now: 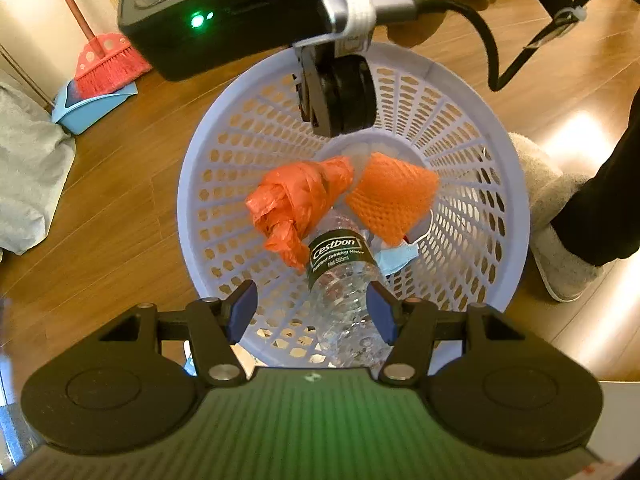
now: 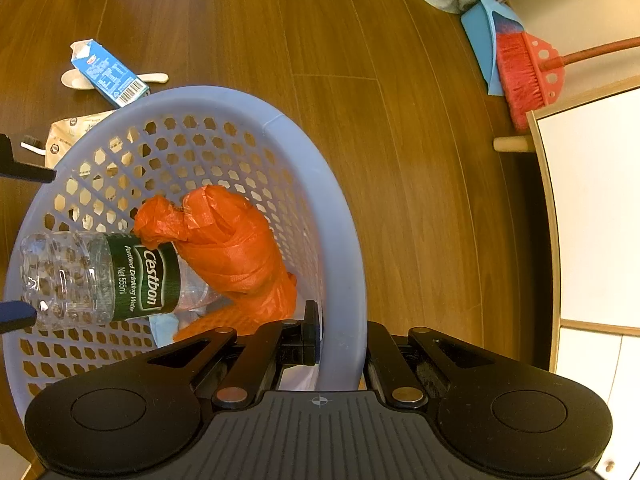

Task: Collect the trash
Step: 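Carry the foam net over the basket and release it from the left gripper, then lower the left gripper to the blue milk carton and grasp it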

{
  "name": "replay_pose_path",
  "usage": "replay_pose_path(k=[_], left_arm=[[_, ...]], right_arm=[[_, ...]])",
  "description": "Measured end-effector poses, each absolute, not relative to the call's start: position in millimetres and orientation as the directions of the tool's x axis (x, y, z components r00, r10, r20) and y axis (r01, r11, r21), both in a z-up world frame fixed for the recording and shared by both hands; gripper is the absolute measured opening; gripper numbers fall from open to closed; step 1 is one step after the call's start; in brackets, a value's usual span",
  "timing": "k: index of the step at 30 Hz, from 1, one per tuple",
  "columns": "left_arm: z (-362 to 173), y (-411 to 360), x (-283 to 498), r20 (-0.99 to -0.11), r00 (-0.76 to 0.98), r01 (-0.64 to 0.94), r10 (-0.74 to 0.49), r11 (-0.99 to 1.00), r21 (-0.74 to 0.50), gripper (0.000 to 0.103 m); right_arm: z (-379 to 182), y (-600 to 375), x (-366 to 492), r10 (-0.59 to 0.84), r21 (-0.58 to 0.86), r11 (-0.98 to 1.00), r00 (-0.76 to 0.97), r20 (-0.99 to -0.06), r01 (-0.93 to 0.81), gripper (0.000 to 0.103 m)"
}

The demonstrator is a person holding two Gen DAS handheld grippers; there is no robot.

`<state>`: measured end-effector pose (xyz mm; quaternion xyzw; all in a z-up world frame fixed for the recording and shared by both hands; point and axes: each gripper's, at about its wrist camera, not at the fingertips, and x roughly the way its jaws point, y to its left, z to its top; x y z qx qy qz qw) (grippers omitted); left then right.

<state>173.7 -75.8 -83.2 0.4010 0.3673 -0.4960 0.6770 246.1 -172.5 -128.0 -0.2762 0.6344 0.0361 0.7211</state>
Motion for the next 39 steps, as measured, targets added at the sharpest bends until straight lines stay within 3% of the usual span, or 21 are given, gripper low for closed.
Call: replay_pose_path(k=[17,39], left_arm=[[-87.4,-41.4,186.6,-0.897,0.299,0.943,-0.327,0.244,0.226,0.056],[-133.3,60.6,220.4,-0.912,0.367,0.903,-0.184,0.307,0.302,0.056]], right_arm=[[-129.1,-169.7,246.8,-0.297,-0.353,0.838,0.195,-0.935,-0.417,0.0],[-133.8,-157.8,248.9,-0.296,-0.363,0.791,0.212,-0.932,-0.493,0.0]])
